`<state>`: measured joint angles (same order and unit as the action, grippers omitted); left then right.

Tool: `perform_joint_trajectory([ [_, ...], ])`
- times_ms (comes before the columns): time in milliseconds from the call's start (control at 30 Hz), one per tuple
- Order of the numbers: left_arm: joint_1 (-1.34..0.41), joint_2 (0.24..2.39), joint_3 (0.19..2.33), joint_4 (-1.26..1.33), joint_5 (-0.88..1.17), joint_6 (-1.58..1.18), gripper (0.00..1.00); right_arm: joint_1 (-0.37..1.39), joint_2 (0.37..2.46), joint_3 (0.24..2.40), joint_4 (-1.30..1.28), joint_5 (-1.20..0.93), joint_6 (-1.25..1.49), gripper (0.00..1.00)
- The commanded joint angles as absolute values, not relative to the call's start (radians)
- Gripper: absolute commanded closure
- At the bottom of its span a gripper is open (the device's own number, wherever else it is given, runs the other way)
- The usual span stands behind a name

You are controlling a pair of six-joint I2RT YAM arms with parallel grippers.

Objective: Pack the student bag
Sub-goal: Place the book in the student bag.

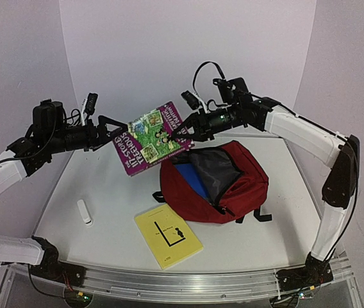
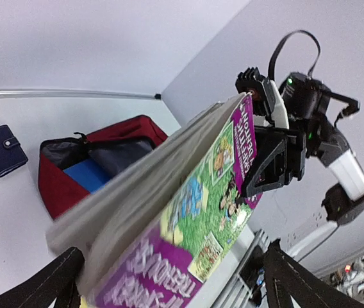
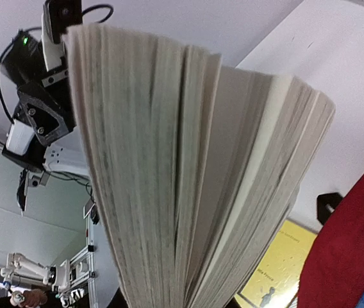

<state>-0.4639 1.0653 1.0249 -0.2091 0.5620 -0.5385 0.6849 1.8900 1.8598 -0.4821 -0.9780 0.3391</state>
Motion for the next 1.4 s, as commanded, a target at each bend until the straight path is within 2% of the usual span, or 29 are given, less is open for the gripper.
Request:
perform_joint_trajectory([
  [0, -0.466, 1.014, 0.872, 0.079, 0.417, -0.749, 0.01, 0.609, 1.834, 1.869, -0.100, -0.840, 0.566, 1.00],
  [133, -0.473, 1.021, 0.764, 0.347, 0.367, -0.888, 0.00, 0.577, 1.783, 1.751, 0.136, -0.744, 0.713, 1.00],
  [333, -0.532, 1.197, 0.717, 0.683, 0.306, -1.012, 0.00, 0.577, 1.767, 1.597, 0.417, -0.702, 0.941, 1.00],
  [600, -0.602, 1.400, 0.797, 0.865, 0.295, -1.048, 0.01, 0.579, 1.777, 1.453, 0.700, -0.681, 1.178, 1.00],
  [867, -0.642, 1.578, 0.894, 1.038, 0.302, -1.080, 0.09, 0.602, 1.765, 1.343, 0.798, -0.636, 1.225, 1.00],
  [1167, -0.645, 1.679, 0.962, 1.105, 0.300, -1.127, 0.31, 0.631, 1.760, 1.257, 0.904, -0.614, 1.256, 1.00],
  [1267, -0.643, 1.682, 0.965, 1.086, 0.293, -1.128, 0.45, 0.634, 1.755, 1.248, 0.914, -0.621, 1.244, 0.93],
  [1367, -0.642, 1.679, 0.971, 1.054, 0.302, -1.121, 0.67, 0.634, 1.747, 1.245, 0.911, -0.637, 1.209, 0.80],
])
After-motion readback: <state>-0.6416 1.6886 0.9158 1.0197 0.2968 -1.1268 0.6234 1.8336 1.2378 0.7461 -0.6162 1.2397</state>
